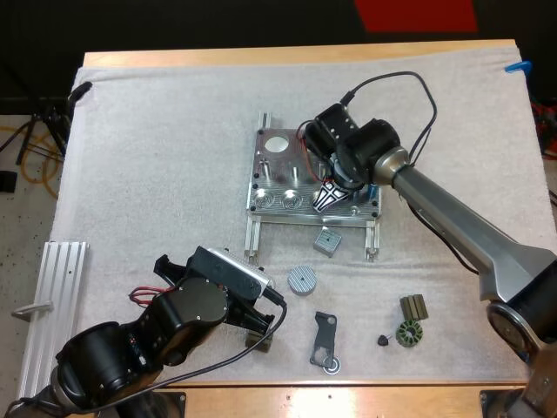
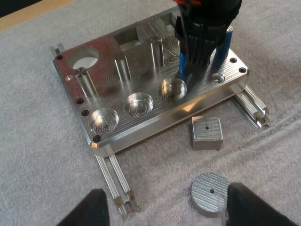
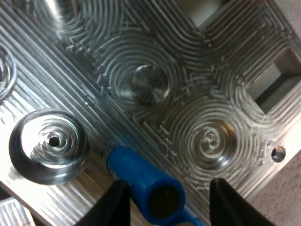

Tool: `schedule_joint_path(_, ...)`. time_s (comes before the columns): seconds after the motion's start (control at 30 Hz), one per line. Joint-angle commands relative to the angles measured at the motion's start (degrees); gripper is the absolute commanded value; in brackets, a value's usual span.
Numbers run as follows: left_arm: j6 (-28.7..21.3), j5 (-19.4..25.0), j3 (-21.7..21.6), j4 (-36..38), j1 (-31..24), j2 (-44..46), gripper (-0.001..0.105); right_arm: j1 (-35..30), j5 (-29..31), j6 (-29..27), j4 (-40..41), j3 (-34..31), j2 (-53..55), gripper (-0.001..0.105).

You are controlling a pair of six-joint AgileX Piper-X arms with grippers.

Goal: Load cells from right to left

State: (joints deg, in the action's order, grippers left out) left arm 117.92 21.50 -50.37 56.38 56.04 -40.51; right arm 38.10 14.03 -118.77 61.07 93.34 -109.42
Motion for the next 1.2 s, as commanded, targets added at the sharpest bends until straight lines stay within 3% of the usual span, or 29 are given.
schedule_joint_path(0.0,0.17,1.52,-0.22,-0.66,0.09,0.38,0.054,-0.14,0.78,0.56,-1.42,0.0,1.57,0.04)
schedule_joint_path(0.27,0.17,1.52,-0.22,-0.66,0.09,0.38,0.054,-0.14,-0.41,0.33,-7.28,0.0,5.51,0.04)
schedule_joint_path(0.57,0.17,1.4,-0.22,-0.54,0.09,0.38,0.054,-1.29,3.78,-0.14,-5.34,0.0,5.71,0.04)
schedule_joint_path(1.17,0.17,1.4,-0.22,-0.54,0.09,0.38,0.054,-2.5,1.93,-1.06,-4.7,-0.84,2.37,0.04)
